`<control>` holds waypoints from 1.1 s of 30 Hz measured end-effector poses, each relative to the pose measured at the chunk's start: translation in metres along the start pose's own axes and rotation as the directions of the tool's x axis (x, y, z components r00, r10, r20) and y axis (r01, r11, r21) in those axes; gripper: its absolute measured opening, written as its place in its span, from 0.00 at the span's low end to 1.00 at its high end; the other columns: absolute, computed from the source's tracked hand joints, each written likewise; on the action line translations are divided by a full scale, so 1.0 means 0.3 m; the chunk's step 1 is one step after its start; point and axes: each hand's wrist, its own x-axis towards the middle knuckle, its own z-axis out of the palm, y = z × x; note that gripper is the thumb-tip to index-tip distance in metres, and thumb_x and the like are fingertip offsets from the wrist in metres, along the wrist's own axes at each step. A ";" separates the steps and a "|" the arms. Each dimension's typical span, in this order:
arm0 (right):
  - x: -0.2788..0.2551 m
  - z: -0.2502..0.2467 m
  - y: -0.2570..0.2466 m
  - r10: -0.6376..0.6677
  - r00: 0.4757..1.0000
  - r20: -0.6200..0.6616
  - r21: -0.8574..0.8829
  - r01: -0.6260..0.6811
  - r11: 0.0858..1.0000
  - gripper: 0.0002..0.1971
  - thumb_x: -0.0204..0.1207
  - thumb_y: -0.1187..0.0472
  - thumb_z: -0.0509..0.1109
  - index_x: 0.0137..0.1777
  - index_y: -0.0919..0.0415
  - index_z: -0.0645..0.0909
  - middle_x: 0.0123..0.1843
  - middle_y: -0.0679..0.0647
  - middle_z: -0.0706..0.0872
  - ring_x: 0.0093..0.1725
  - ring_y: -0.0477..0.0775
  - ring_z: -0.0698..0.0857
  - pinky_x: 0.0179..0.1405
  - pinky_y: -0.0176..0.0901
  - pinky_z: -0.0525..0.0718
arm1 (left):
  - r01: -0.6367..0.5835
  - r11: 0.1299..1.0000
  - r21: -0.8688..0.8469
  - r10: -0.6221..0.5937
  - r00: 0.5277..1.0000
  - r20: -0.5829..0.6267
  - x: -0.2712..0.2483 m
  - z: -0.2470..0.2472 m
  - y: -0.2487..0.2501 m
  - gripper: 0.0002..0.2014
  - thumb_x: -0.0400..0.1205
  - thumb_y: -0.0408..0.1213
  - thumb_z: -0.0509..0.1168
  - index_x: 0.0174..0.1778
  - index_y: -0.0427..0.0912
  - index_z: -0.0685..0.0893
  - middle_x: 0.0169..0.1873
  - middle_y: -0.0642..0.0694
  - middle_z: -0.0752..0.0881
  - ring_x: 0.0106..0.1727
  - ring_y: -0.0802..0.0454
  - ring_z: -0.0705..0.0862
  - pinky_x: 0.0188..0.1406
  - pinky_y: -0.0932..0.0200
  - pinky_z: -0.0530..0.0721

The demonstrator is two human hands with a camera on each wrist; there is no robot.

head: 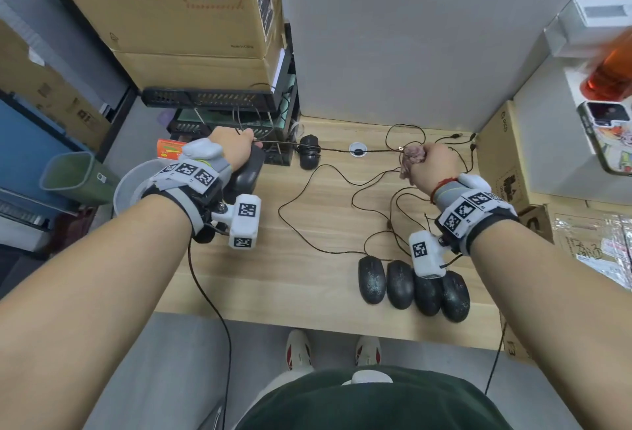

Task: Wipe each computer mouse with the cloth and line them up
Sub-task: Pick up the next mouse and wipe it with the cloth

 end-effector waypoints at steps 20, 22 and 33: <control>-0.059 0.059 -0.282 -0.389 0.921 -0.026 0.000 0.389 0.921 0.13 0.80 0.52 0.66 0.38 0.58 0.82 0.36 0.57 0.89 0.43 0.67 0.85 0.40 0.48 0.82 | -0.343 0.924 -0.166 0.372 0.907 0.196 -0.200 0.158 0.222 0.30 0.92 0.52 0.54 0.23 0.44 0.65 0.24 0.46 0.69 0.30 0.48 0.67 0.36 0.52 0.62; -0.056 0.068 -0.281 -0.432 0.902 -0.016 -0.038 0.431 0.902 0.08 0.79 0.55 0.67 0.42 0.56 0.83 0.40 0.58 0.90 0.46 0.67 0.86 0.39 0.47 0.80 | -0.342 0.923 -0.174 0.375 0.901 0.217 -0.204 0.160 0.216 0.30 0.90 0.55 0.57 0.23 0.42 0.69 0.24 0.46 0.71 0.30 0.49 0.68 0.35 0.53 0.64; -0.068 0.089 -0.273 -0.454 0.886 0.097 -0.025 0.458 0.889 0.05 0.74 0.57 0.71 0.36 0.51 0.81 0.35 0.50 0.89 0.41 0.58 0.85 0.42 0.49 0.85 | -0.382 0.921 0.073 0.372 0.921 0.117 -0.179 0.175 0.176 0.16 0.83 0.46 0.67 0.36 0.39 0.89 0.32 0.43 0.87 0.42 0.41 0.85 0.42 0.54 0.79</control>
